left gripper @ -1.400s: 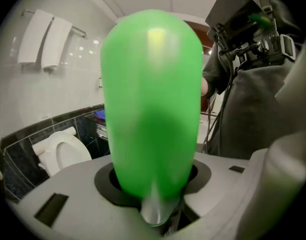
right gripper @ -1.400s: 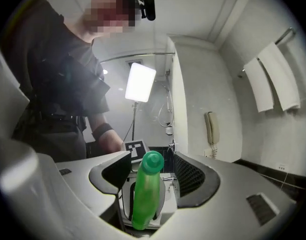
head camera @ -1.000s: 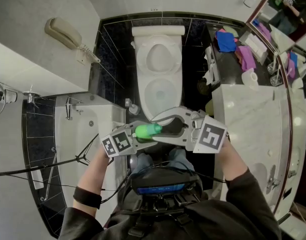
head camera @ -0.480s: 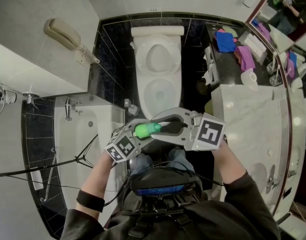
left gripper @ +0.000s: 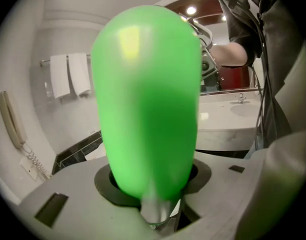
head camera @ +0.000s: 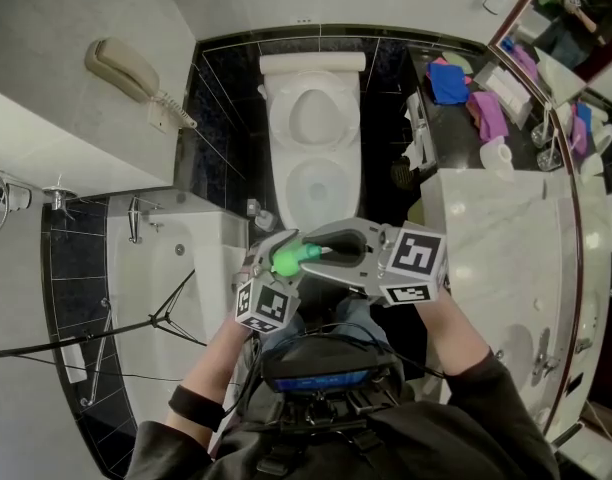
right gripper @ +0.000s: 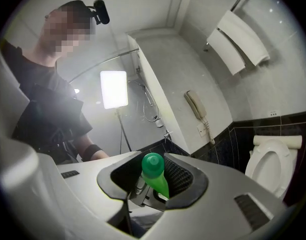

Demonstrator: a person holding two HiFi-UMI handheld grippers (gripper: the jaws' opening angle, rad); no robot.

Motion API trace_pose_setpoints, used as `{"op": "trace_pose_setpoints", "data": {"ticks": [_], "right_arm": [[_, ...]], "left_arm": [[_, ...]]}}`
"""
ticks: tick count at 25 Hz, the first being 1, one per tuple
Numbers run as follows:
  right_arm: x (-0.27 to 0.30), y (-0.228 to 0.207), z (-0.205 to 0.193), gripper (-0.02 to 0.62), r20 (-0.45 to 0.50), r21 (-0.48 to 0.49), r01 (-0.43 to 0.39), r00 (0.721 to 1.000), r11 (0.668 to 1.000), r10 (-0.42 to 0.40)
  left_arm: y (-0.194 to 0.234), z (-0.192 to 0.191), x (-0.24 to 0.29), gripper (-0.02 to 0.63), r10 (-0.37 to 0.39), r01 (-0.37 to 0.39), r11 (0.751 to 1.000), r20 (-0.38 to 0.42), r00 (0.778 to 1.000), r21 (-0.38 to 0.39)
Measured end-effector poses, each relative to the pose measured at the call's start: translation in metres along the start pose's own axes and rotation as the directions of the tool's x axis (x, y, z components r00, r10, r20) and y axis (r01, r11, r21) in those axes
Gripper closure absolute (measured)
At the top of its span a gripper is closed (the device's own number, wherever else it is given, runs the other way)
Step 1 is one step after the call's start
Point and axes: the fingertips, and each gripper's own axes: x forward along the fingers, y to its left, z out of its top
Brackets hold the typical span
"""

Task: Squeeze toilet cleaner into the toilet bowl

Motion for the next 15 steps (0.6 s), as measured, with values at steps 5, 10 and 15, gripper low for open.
{"op": "trace_pose_setpoints", "data": {"ticks": [5,10,15], "right_arm": [[0.000,-0.010,-0.009,0.439,-0.030,0.076,0.040,0.999,0.996,-0.038],[-0.001,-0.015,-0.015,0.439,-0.039,0.138,0.052,0.998,0.989,-0.047],[-0.002,-0.014,0.006,0.359,0.088,0.036,0.063,0.994,0.997,-0.066]], "left_arm": [[0.012,-0.010,0.004,0.414,0.138,-0.136,0.990,-0.034,0.990,0.046],[0.022,-0.012,0.003,0.414,0.190,-0.185,0.979,-0.058,0.980,0.082],[0.013,-0.012,0.003,0.414,0.070,-0.071,0.997,-0.027,0.997,-0.029]]}}
